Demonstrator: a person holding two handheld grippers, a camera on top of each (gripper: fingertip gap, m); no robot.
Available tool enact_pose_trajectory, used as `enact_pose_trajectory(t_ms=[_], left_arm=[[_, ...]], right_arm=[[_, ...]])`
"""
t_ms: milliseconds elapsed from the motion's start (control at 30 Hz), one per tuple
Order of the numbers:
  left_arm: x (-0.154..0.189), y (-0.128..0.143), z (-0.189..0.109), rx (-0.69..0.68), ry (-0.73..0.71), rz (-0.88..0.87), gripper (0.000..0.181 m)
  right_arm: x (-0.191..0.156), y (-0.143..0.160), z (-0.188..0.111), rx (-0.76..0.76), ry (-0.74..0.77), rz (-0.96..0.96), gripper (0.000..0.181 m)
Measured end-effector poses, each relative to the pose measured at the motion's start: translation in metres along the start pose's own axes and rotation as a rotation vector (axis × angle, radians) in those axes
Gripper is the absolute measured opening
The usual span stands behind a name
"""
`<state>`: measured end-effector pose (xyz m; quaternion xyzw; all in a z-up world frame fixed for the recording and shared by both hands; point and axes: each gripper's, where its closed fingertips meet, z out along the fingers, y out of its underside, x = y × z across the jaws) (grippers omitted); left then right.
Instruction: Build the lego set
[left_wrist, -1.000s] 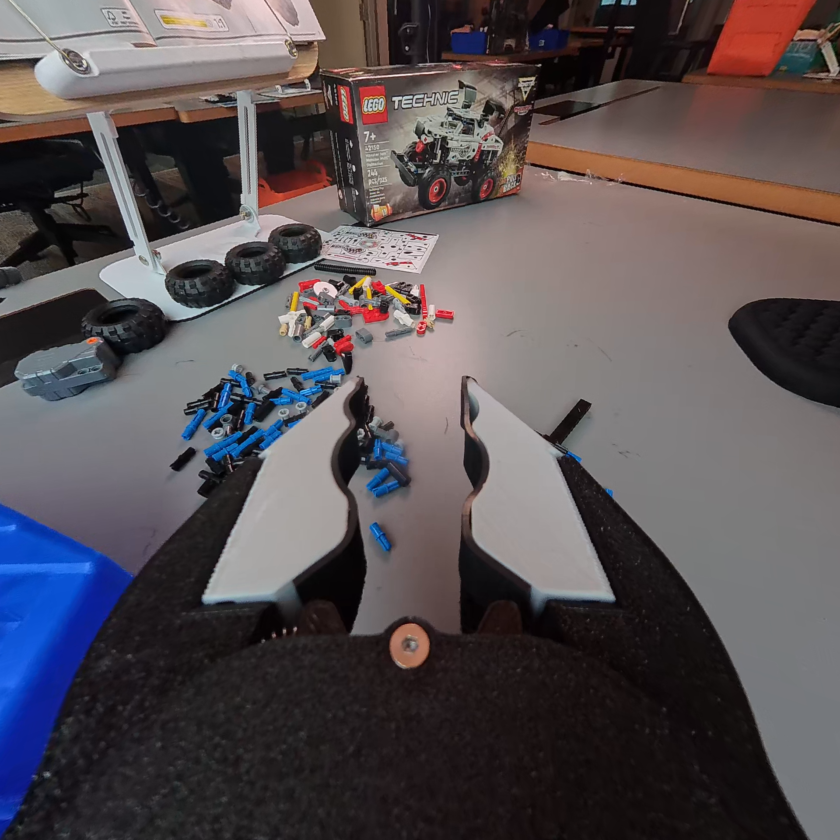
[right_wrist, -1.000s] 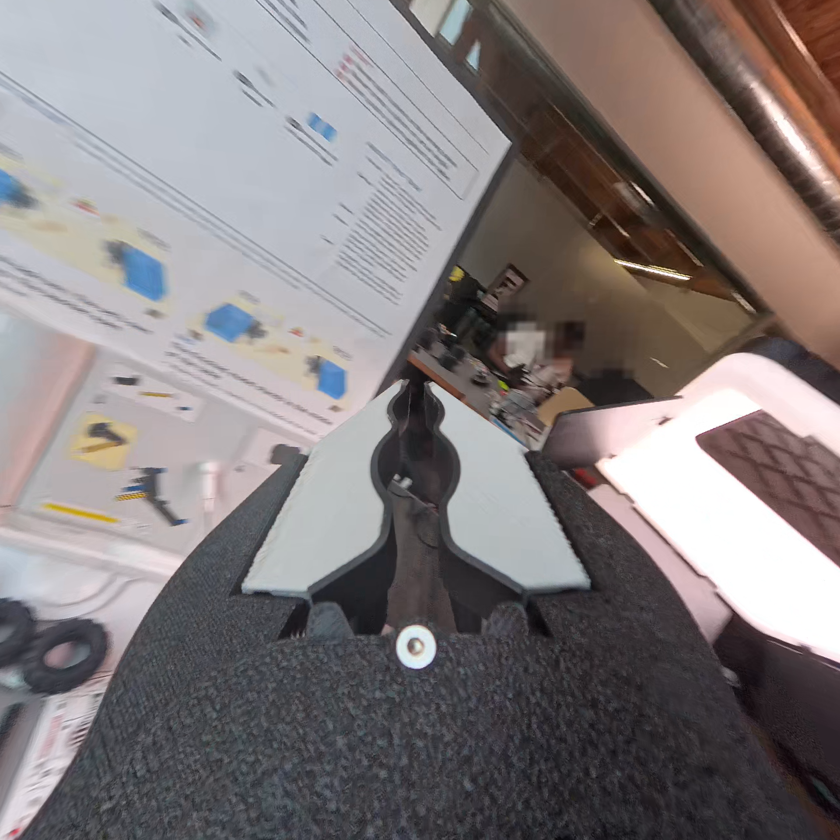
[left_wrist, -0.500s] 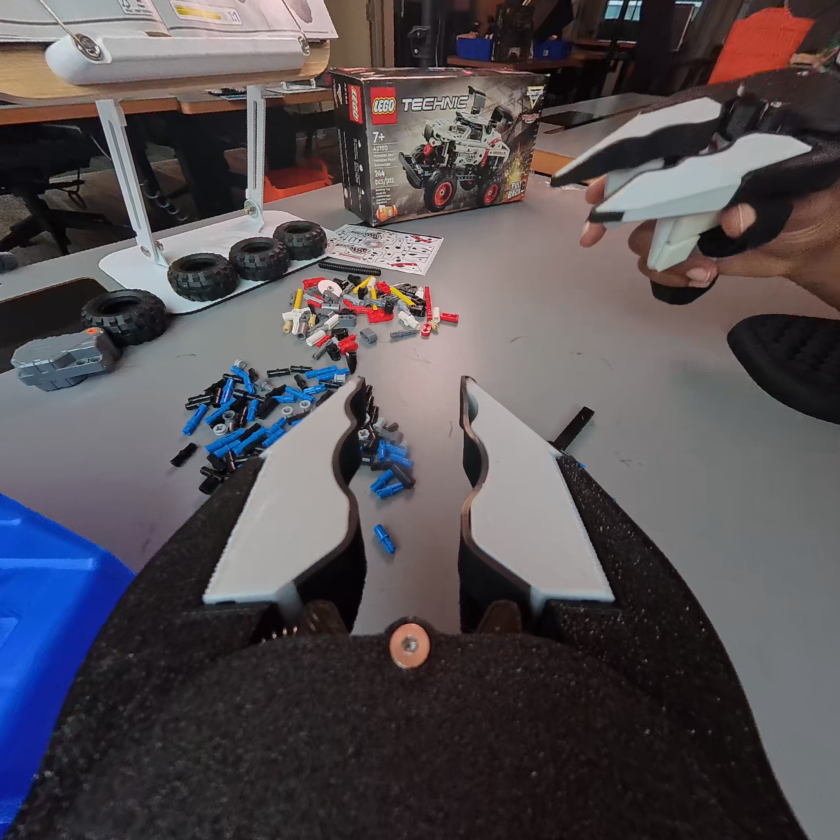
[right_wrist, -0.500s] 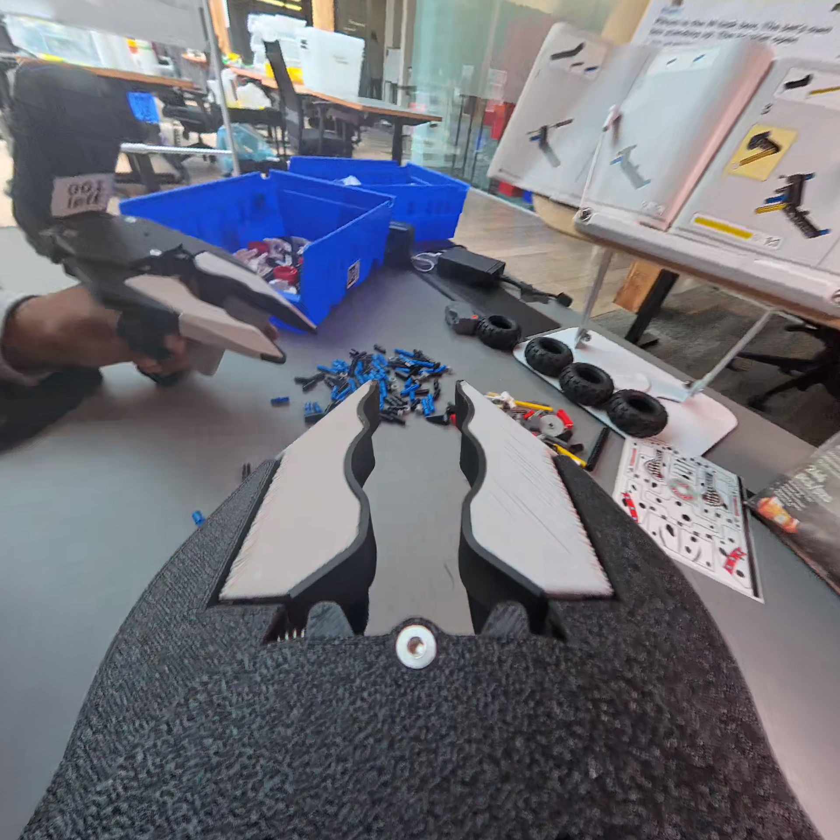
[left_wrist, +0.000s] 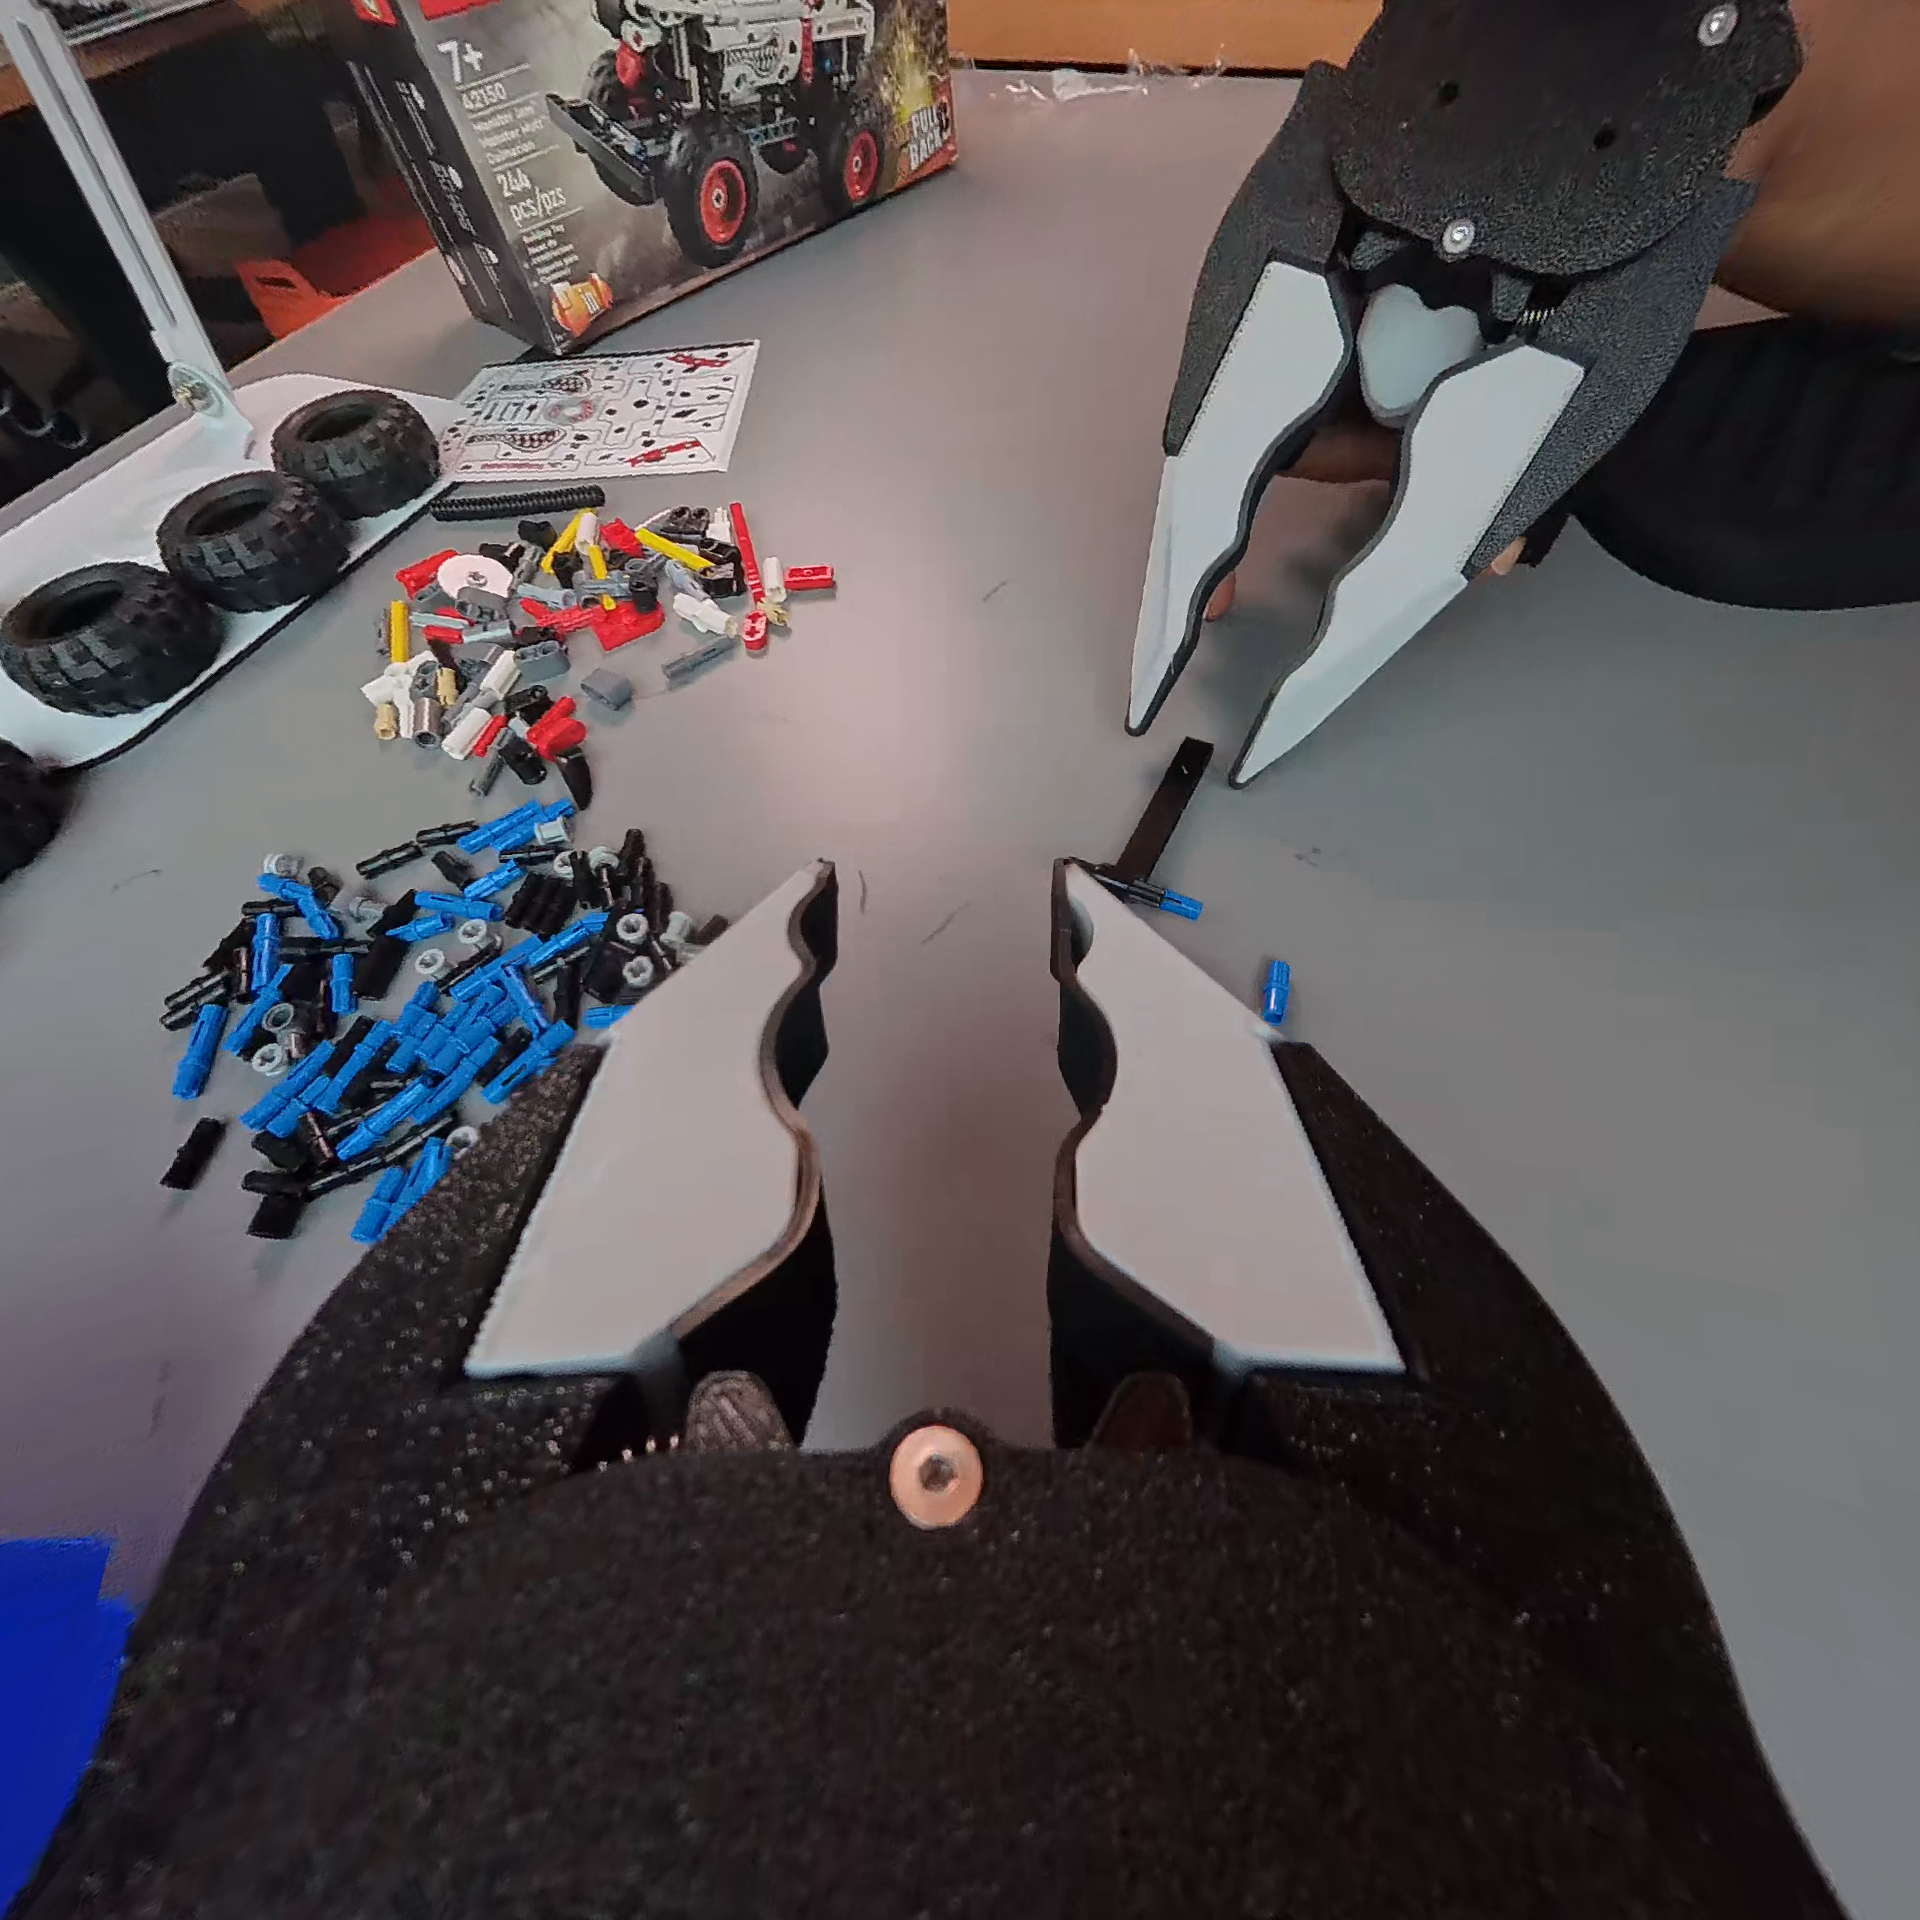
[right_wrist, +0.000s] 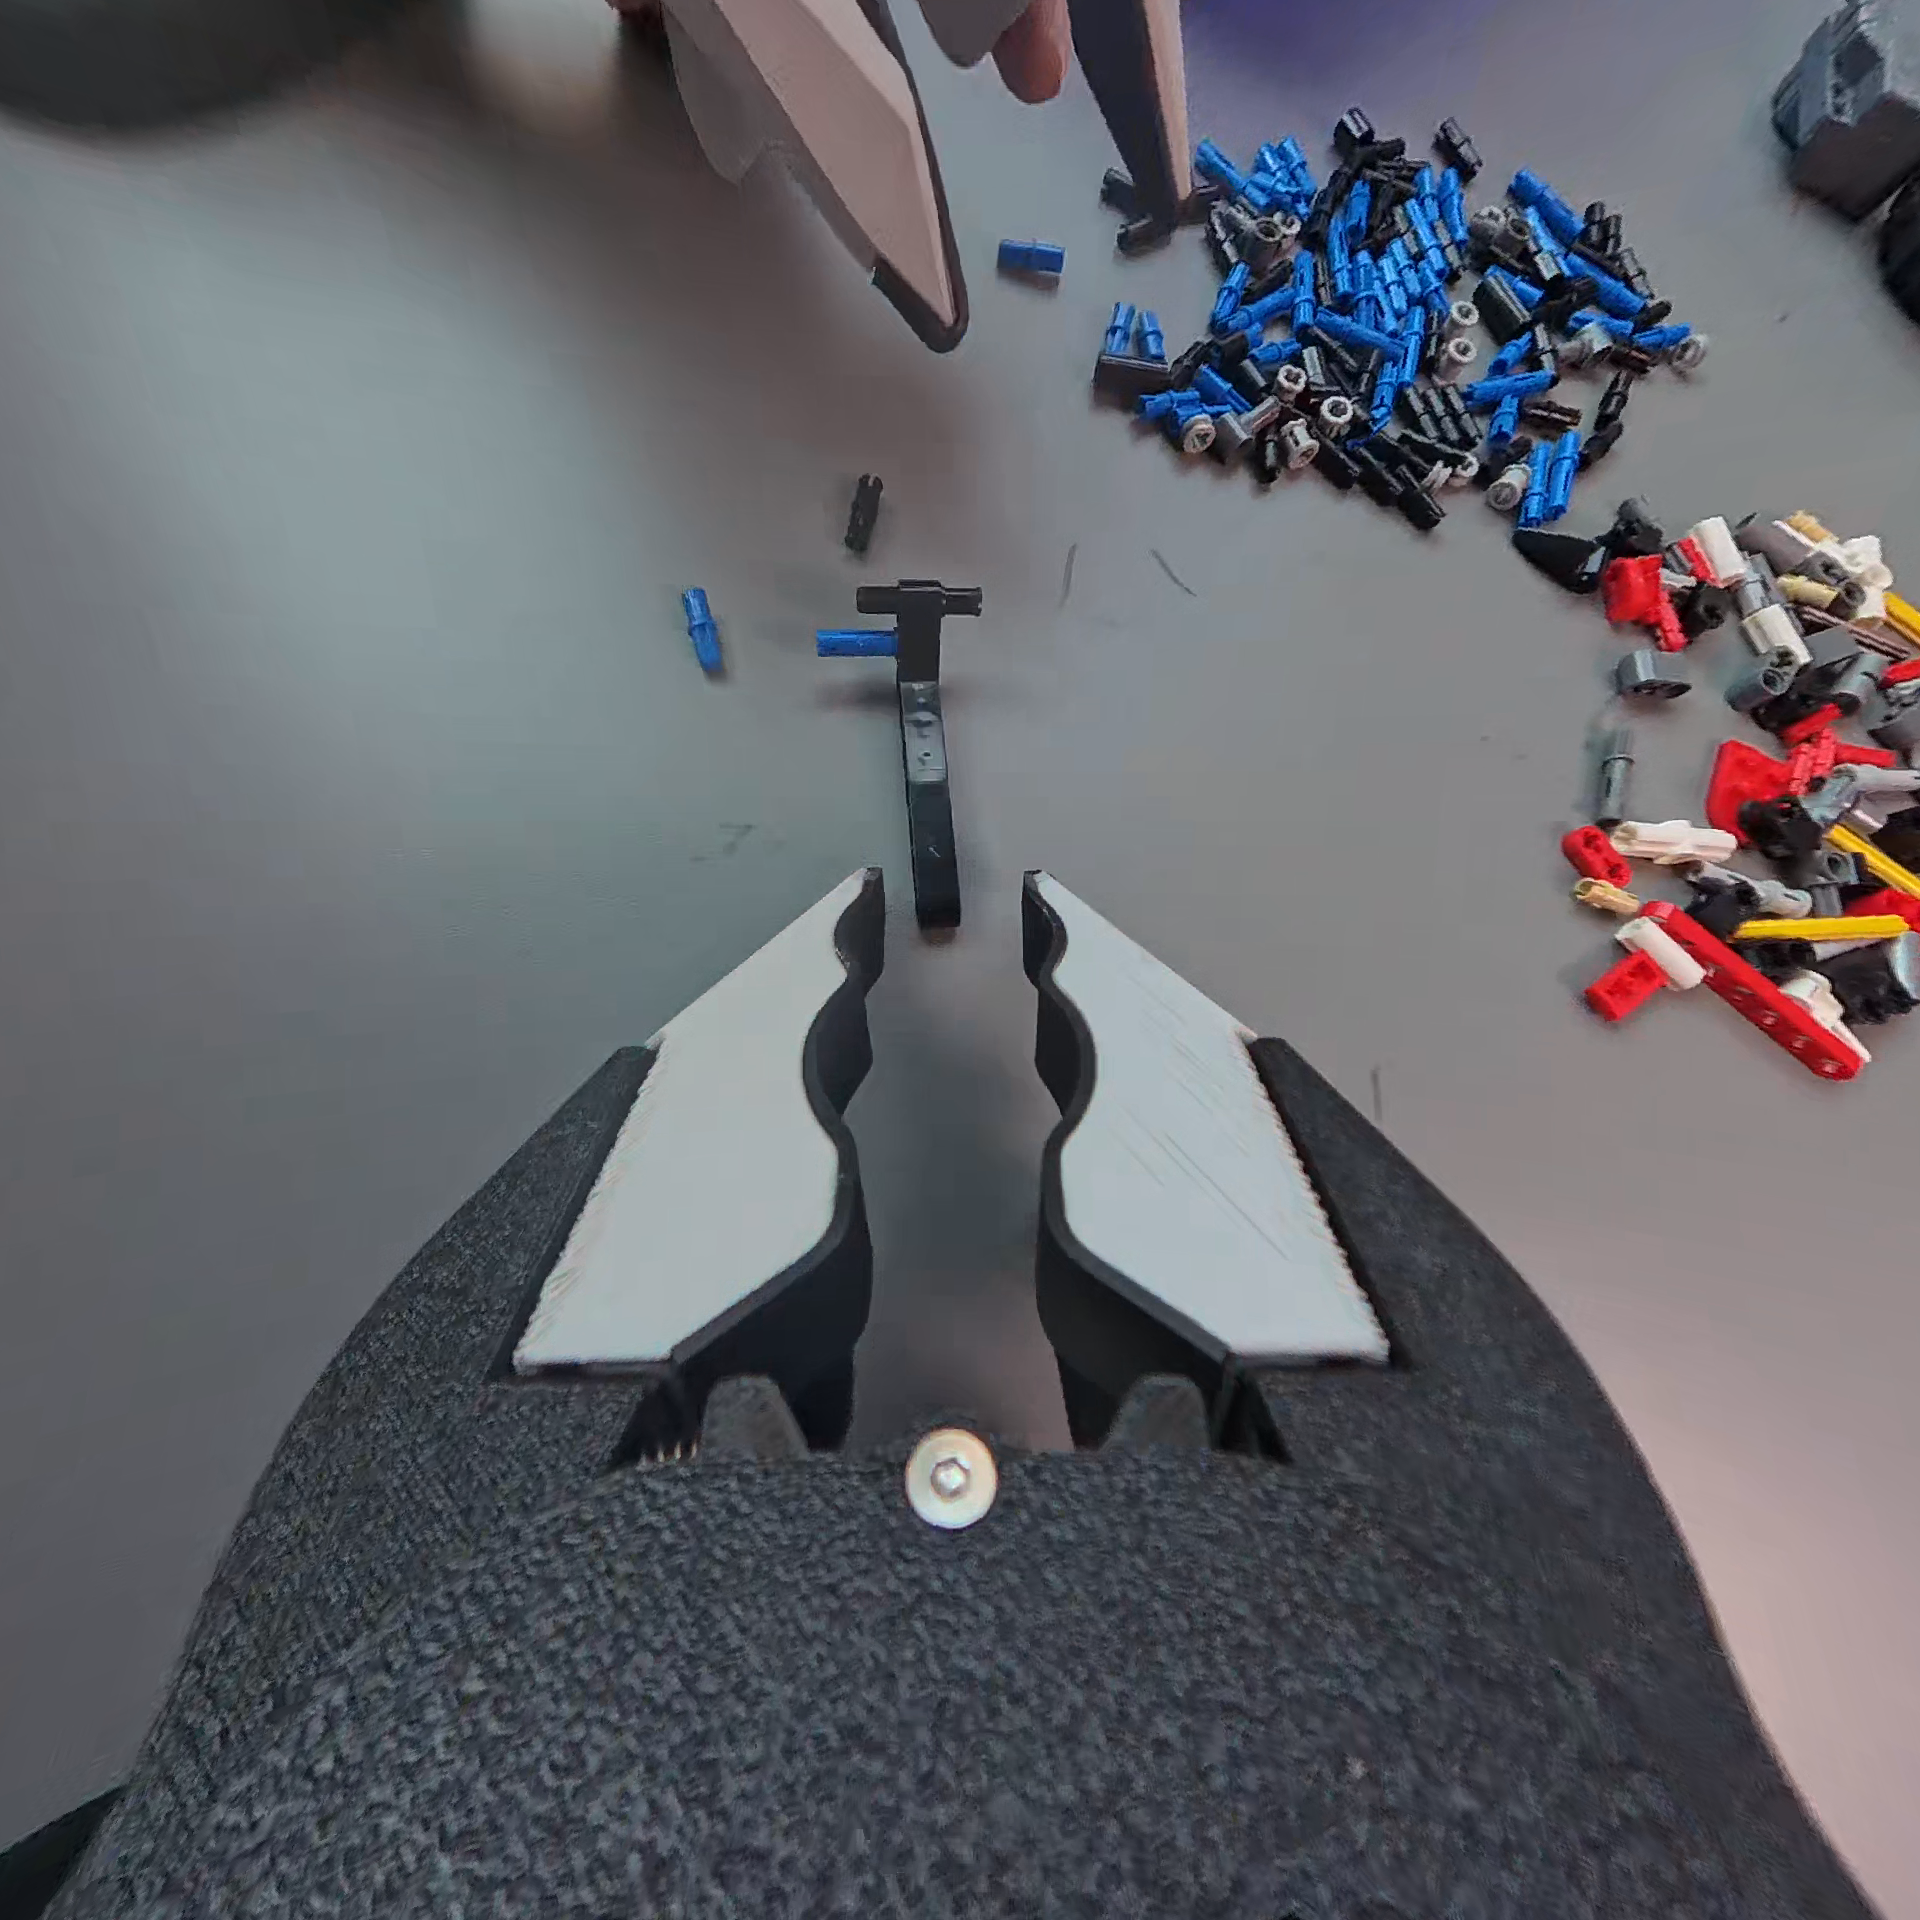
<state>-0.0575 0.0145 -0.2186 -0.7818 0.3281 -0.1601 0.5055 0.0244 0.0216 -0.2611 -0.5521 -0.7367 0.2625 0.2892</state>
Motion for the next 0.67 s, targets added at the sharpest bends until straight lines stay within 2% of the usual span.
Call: enact_pose_trajectory(t_ms=[33,200,367,467,667], left_arm=[[0.003,0.002,0.002,-0.015,0.01,0.016,0.041],[0.012,0.007,0.008,-0.066,0.033,0.061,0.041],[0.014,0.007,0.007,-0.06,0.036,0.067,0.038],[0.017,0.007,0.007,-0.062,0.038,0.057,0.037],[0.02,-0.003,0.012,-0.03,0.037,0.006,0.028]], right_arm=[[-0.002,0.001,0.002,-0.025,-0.005,-0.007,0.025],[-0.01,0.0,0.005,-0.085,-0.03,-0.02,0.008],[0.004,0.001,0.004,-0.08,0.049,0.041,0.008],[0.016,-0.01,-0.001,-0.008,0.117,0.086,0.007],[0.019,-0.023,-0.005,0.064,0.129,0.238,0.008]])
